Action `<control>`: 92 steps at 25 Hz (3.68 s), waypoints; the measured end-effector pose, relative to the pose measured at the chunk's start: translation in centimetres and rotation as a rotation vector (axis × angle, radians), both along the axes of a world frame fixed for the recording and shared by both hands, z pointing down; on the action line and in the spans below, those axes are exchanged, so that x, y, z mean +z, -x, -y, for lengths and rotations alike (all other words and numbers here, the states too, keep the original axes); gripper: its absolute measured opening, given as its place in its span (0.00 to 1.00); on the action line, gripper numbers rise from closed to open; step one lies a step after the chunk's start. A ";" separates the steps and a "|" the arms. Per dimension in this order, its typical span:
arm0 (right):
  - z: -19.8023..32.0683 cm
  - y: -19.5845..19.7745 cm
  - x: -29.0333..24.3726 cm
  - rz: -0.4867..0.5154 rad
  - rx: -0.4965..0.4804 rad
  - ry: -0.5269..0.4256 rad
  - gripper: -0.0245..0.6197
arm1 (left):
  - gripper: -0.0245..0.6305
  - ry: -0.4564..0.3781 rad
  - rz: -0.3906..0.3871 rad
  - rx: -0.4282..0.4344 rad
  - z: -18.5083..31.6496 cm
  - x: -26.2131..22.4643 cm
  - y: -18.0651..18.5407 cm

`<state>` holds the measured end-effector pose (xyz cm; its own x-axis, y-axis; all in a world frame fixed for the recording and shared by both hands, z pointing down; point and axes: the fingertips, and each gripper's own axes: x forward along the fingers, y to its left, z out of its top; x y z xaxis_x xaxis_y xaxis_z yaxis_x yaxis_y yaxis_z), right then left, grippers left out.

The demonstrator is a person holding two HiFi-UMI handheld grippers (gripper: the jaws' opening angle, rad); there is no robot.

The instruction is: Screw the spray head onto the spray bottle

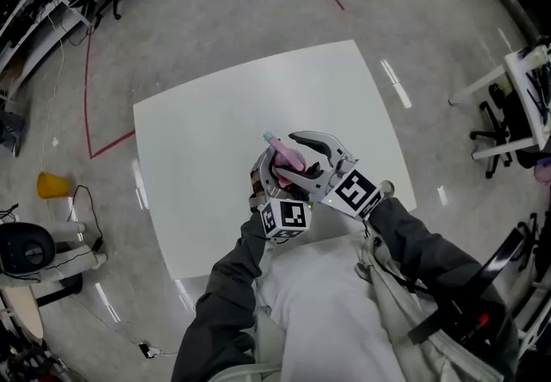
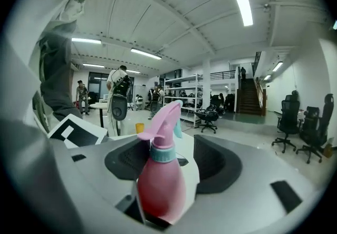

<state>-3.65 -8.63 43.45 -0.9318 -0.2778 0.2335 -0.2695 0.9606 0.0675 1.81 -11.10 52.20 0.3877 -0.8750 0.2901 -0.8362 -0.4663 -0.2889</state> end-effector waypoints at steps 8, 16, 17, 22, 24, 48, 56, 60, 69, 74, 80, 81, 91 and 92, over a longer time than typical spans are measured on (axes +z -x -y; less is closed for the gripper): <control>-5.5 0.5 -5.6 0.177 -0.184 0.102 0.26 | 0.75 0.012 -0.144 0.294 -6.2 -5.2 -1.0; -7.3 0.9 -9.0 0.136 -0.197 -0.052 0.25 | 0.74 -0.013 -0.136 0.321 -7.5 -8.9 0.2; -7.6 1.1 -8.9 0.109 -0.185 -0.087 0.24 | 0.73 -0.027 -0.142 0.301 -7.3 -9.3 0.4; -7.4 1.2 -10.1 0.132 -0.161 -0.043 0.23 | 0.73 -0.081 0.017 0.049 -5.9 -10.1 2.5; -6.6 1.2 -10.4 0.122 -0.072 -0.048 0.22 | 0.73 -0.092 0.186 -0.110 -4.6 -9.6 4.0; -6.0 0.8 -13.3 0.285 0.072 0.031 0.22 | 0.72 -0.232 0.002 -0.188 -6.5 -13.8 3.3; -8.6 -2.2 -17.1 0.462 -0.371 0.214 0.21 | 0.75 -0.135 -0.536 0.217 -10.3 -16.2 2.4; -8.3 -1.5 -18.9 0.526 -0.391 0.219 0.21 | 0.75 -0.107 -0.638 0.319 -10.1 -17.6 1.3; -5.4 0.9 -14.9 0.420 0.036 0.218 0.21 | 0.75 -0.240 -0.115 -0.128 -6.5 -14.6 6.5; -7.2 1.1 -15.1 0.250 -0.161 -0.019 0.27 | 0.75 -0.228 -0.190 -0.013 -7.5 -14.8 5.0; -8.1 1.4 -15.7 0.244 -0.208 -0.120 0.28 | 0.75 -0.180 -0.367 0.065 -8.5 -15.1 3.8; -7.9 1.5 -15.7 0.251 -0.189 -0.099 0.28 | 0.75 -0.183 -0.327 0.031 -8.3 -14.9 4.1; -6.1 1.8 -14.7 0.253 0.051 0.044 0.29 | 0.75 -0.185 -0.268 -0.173 -7.2 -13.6 4.8; -6.2 1.7 -14.5 0.249 0.055 0.045 0.29 | 0.75 -0.199 -0.278 -0.145 -7.2 -13.7 4.5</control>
